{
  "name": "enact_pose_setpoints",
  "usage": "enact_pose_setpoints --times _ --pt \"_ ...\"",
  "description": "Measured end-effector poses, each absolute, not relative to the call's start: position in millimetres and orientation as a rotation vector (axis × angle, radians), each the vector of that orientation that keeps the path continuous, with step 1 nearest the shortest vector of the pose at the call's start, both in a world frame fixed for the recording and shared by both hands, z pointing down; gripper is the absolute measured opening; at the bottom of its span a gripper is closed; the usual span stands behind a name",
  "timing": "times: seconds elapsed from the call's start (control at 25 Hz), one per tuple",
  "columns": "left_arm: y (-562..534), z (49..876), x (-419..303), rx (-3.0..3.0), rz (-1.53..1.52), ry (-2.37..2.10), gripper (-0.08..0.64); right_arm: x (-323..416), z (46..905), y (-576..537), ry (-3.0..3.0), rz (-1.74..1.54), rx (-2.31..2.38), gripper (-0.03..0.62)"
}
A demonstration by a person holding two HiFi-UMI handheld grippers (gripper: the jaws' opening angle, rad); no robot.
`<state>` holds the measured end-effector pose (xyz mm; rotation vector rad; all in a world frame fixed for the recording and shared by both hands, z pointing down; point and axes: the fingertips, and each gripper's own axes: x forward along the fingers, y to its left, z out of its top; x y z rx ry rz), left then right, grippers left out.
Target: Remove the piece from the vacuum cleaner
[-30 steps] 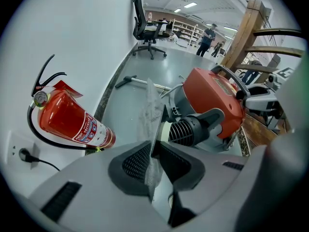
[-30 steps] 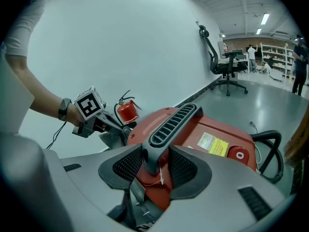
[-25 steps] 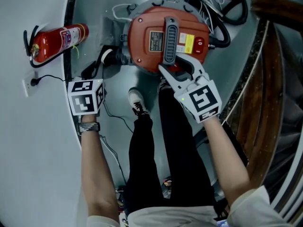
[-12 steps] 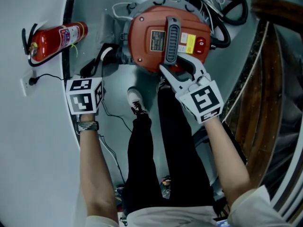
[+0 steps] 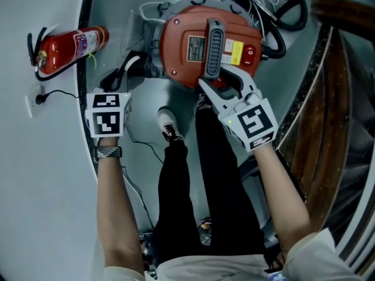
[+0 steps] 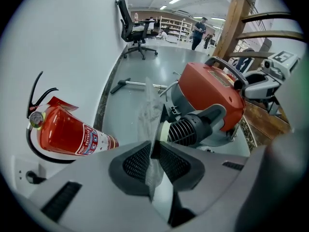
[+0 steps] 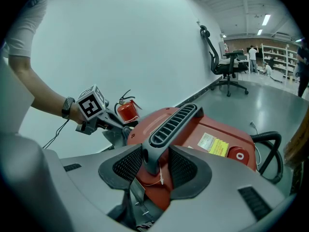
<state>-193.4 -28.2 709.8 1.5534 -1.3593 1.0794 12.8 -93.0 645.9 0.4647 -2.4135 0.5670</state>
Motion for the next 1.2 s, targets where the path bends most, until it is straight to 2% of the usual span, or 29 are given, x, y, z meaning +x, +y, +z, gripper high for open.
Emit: enact_pose_setpoints --times 0.12,0.88,1.2 --pt "-32 712 -203 1.535 1.098 -1.393 0.031 13 646 -93 -2.412 0.562 0.463 0.186" --pt "-15 678 -223 1.544 1.051 -1.424 0.031 14 648 -92 -2.404 0.520 0.453 0.184" --pt "3 651 -208 1.609 1.031 -1.447 0.031 27 645 -90 -2.337 0.528 0.550 0.184"
